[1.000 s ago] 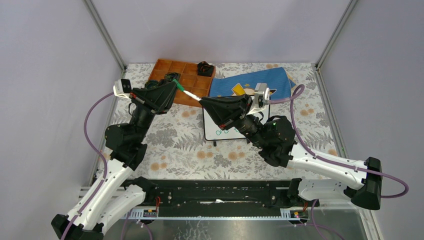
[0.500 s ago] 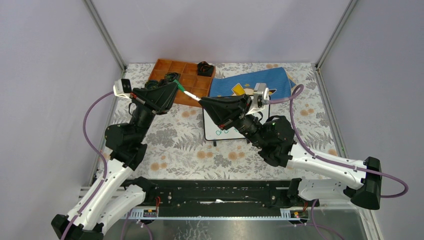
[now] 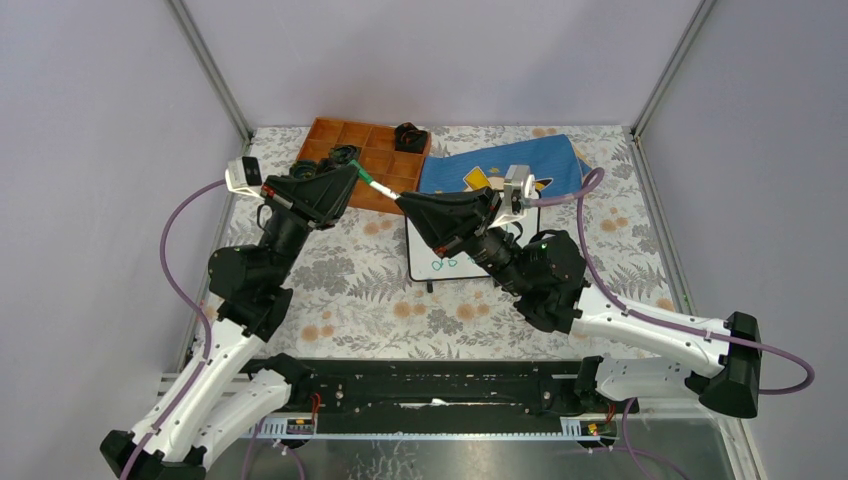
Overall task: Write a sentence on the whiteboard
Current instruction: Close the whiteboard marker at the center of the board.
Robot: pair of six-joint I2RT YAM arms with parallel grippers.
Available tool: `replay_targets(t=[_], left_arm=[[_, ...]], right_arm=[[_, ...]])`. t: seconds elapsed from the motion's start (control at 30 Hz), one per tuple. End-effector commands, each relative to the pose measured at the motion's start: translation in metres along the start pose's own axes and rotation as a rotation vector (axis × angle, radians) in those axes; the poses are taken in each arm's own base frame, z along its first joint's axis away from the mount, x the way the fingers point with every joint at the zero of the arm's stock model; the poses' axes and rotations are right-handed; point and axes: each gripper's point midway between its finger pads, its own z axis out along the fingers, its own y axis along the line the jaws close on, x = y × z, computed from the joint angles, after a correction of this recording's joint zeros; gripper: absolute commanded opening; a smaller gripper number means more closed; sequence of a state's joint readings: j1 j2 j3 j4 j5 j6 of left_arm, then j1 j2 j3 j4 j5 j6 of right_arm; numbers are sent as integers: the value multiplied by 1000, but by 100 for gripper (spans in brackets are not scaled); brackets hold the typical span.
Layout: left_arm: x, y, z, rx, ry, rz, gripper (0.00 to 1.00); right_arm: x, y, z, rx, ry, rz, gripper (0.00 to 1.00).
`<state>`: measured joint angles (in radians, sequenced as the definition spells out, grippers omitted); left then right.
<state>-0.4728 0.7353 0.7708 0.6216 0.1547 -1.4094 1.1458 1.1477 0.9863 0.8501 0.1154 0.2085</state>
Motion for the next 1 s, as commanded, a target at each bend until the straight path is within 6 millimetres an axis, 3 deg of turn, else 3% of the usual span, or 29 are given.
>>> replay_targets(t=[0.0,0.97], left_arm=[[4,-20,0,50,26,34,0],[26,-11,4,24,76,76,0]], right_arm=[[-34,7,10,-1,-100,-9,0],[-20,-12,16,81,-111,-40,0]])
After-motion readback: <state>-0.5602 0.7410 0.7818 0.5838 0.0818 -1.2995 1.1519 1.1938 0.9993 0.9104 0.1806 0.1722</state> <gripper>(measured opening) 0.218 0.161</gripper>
